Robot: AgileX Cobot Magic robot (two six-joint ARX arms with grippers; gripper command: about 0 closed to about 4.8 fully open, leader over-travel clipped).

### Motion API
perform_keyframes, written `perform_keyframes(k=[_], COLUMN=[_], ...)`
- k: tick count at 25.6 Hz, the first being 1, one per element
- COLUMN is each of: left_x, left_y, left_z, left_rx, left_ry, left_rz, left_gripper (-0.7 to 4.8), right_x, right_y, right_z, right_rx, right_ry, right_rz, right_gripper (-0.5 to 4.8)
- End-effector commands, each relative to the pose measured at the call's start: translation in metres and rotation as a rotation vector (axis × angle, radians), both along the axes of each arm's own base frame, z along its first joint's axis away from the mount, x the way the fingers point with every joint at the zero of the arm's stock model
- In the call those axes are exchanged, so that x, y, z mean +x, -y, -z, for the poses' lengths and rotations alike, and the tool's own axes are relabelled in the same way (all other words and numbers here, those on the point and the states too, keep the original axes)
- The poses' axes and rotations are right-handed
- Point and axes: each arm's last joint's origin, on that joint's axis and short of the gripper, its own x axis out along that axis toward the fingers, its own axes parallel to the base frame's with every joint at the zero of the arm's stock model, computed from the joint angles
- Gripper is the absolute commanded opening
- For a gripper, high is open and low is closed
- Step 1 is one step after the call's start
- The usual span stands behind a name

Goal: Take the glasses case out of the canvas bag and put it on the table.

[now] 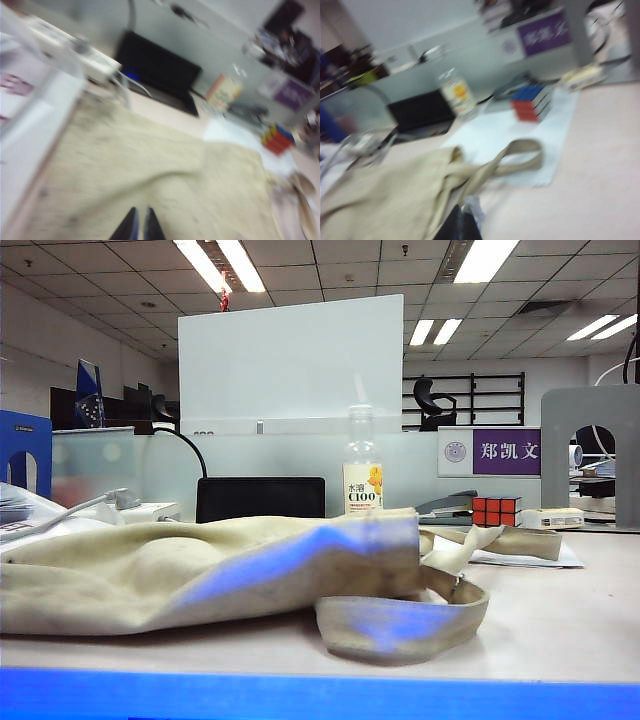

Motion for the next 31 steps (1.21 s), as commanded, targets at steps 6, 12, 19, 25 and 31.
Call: perform_keyframes(k=[6, 12, 19, 25, 31], left_x=[0.087, 0.187, 0.246, 0.249, 0.244], left_y=[0.077, 0.161, 0.249, 0.318, 0.348], left_z=[-0.079, -0.116, -0.126, -0.118, -0.070], left_rx=[0.262, 0.350, 0.408, 0.494, 0.627], left_ry=[0.013, -0.177, -0.386, -0.390, -0.503], left_rz=[0.268, 0.556, 0.773, 0.858, 0.794], left_gripper=[0.31, 1.23, 2.36, 2.42, 3.55], right_x=[-0.021, -0.037, -0.047, -0.049, -0.052], right_y=[-0.007, -0.012, -0.016, -0.017, -0.018], right_z=[-0.017, -0.035, -0.046, -0.040, -0.036], right_rx=[0.231, 0.275, 0.274, 0.300, 0.321], right_ry=[-0.193, -0.229, -0.209, -0.276, -0.332], right_rz=[-0.201, -0.358, -0.528, -0.579, -0.616], right_gripper=[-0.02, -0.02, -0.02, -0.01, -0.01])
